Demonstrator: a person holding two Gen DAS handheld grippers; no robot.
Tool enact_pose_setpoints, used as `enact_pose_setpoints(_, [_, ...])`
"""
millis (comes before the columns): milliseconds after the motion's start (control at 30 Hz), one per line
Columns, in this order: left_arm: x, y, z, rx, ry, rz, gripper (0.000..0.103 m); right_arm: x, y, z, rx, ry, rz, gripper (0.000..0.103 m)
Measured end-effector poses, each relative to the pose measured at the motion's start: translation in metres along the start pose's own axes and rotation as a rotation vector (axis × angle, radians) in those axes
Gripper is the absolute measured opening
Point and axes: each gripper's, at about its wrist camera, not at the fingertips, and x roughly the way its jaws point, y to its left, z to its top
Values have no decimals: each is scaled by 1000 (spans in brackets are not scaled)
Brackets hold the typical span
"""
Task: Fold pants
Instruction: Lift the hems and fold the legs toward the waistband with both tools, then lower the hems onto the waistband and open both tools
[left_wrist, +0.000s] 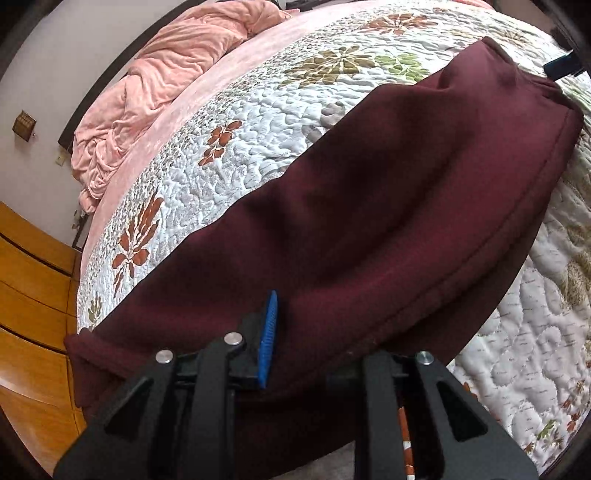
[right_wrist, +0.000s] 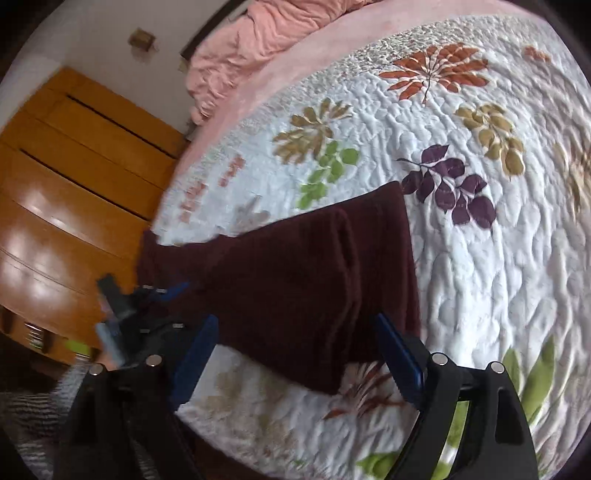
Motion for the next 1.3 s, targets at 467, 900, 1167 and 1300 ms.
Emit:
enact_pose_setpoints(467, [-5, 17, 3, -168, -2, -80, 17, 16, 14, 11, -97, 42, -128, 8])
enact_pose_setpoints(900, [-14, -47, 2, -196, -77, 8, 17, 20, -14, 13, -87, 41, -332, 17])
enact_pose_setpoints(1167, [-40, -26, 0, -265, -79, -124, 67, -11, 58, -1, -248, -125, -446, 47])
enact_pose_setpoints(1300, [-60, -25, -10, -295, -99, -168, 69, 24, 86, -10, -314, -57, -396, 45])
